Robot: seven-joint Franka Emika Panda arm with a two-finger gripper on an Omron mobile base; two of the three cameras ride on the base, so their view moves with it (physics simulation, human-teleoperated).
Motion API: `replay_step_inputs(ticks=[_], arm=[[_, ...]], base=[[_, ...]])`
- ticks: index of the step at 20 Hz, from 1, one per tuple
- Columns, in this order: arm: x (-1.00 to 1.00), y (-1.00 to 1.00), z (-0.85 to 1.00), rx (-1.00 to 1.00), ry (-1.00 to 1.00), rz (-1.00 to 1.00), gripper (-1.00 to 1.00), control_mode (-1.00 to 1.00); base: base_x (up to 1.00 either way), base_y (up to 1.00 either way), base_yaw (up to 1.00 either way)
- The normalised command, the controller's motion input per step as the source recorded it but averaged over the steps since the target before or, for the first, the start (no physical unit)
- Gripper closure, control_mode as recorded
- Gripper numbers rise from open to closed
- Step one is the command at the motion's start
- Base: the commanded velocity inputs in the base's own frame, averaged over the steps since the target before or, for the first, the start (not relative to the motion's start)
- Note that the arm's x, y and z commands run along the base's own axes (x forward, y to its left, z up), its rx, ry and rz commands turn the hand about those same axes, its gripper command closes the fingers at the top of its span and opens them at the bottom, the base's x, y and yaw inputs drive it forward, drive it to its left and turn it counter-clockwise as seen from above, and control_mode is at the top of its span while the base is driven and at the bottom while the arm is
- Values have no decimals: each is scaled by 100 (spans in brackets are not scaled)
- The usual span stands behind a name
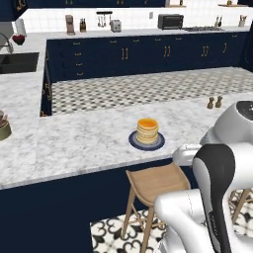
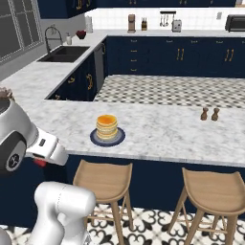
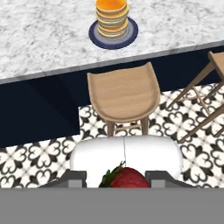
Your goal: Take the strawberry from the fridge and place it on top of the pancake, located on the dining counter.
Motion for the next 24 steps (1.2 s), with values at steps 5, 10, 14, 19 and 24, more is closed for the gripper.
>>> replay_step_inputs(ticks=[5, 10, 14, 19, 24], arm=[[99, 10, 42, -11, -11, 8, 100, -100], [100, -2, 14, -3, 0, 12, 100, -100], [100, -10, -3, 1, 0, 12, 100, -100], [100, -36, -1, 13, 5, 15, 100, -100], [100, -34, -30, 6, 9, 9, 100, -100]], base=[[0, 0, 0], [0, 0, 0], [0, 0, 0], [0, 0, 0], [0, 0, 0]])
